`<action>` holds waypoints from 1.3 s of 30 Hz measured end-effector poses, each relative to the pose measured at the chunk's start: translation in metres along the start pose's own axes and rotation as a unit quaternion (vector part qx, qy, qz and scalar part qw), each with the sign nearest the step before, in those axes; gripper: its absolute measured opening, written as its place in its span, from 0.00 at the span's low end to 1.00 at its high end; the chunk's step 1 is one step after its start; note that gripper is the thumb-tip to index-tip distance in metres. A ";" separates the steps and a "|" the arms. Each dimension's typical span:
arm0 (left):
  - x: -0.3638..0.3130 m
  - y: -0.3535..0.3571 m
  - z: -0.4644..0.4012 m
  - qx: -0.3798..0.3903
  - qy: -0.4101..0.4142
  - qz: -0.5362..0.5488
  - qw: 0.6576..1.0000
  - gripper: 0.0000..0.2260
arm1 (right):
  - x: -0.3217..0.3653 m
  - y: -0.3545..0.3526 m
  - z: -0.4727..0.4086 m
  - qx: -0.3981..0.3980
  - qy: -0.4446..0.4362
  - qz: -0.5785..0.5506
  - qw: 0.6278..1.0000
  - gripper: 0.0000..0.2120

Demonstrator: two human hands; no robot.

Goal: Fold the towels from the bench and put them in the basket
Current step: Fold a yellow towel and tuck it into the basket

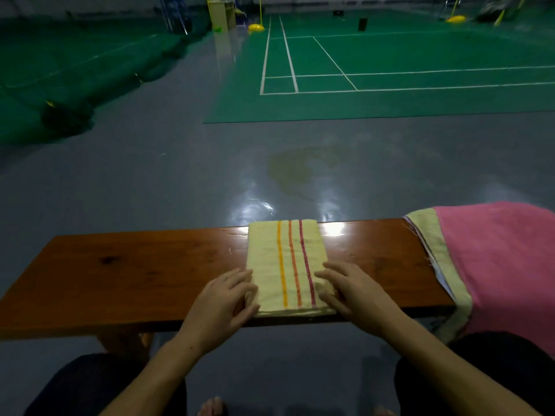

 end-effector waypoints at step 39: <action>0.012 -0.044 -0.023 -0.135 -0.113 0.378 0.909 0.14 | 0.016 -0.004 -0.025 0.060 -0.003 -0.276 0.959 0.08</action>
Point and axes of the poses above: each hand's wrist, its own z-axis away from the middle knuckle, its own y-axis out of the palm, x = y × z, the point moved 6 cm from there along -z, towards the middle knuckle, and after that the axes turned 15 degrees about y, right-handed, at the moved point
